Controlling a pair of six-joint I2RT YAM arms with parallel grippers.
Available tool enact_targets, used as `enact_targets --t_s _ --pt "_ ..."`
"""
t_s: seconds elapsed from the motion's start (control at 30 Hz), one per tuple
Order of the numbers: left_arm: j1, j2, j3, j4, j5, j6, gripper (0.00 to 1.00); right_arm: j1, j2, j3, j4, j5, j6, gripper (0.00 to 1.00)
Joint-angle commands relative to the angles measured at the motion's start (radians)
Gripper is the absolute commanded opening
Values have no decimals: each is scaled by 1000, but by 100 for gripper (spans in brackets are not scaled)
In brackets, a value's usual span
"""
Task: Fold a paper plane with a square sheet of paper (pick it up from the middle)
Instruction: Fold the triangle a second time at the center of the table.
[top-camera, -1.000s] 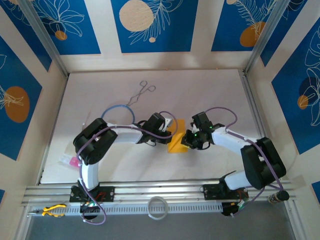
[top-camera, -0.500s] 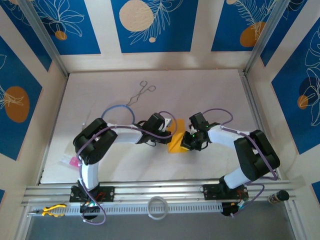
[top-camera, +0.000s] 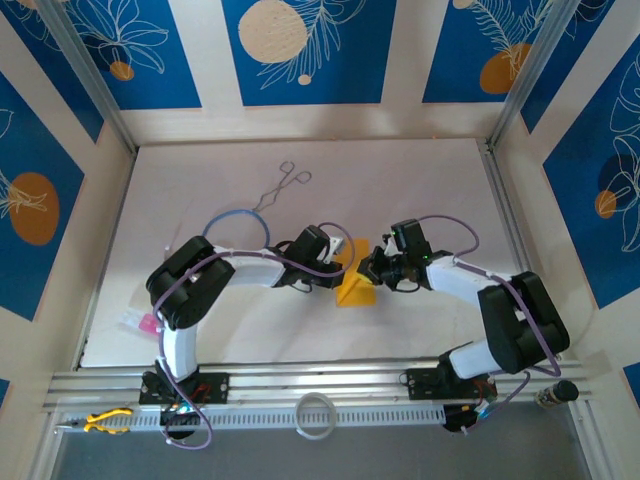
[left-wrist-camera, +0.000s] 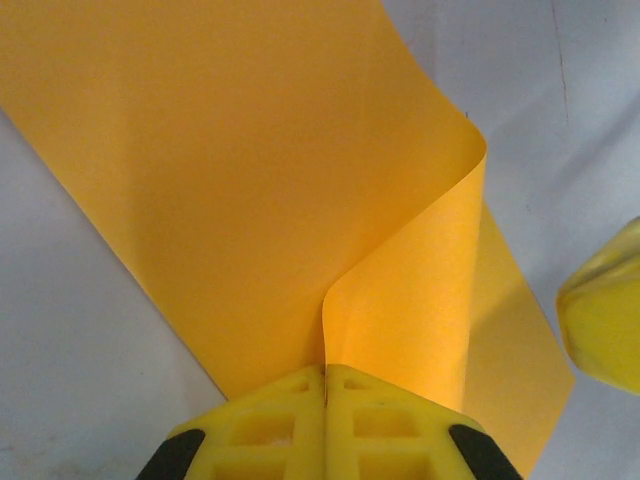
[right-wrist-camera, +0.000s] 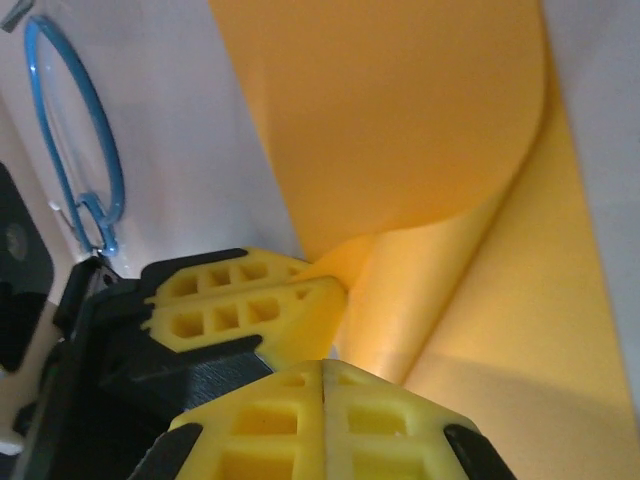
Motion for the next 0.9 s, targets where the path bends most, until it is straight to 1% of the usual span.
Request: enact_targets --t_s 0.0,0.33,0.87 --pt "10 4 23 -38 14 24 0 15 37 -5 61 -42 51 1" --pt "10 4 18 -38 12 26 0 50 114 4 104 -32 74 1" --pt "10 13 26 -50 11 29 0 25 174 -84 169 -17 83 1"
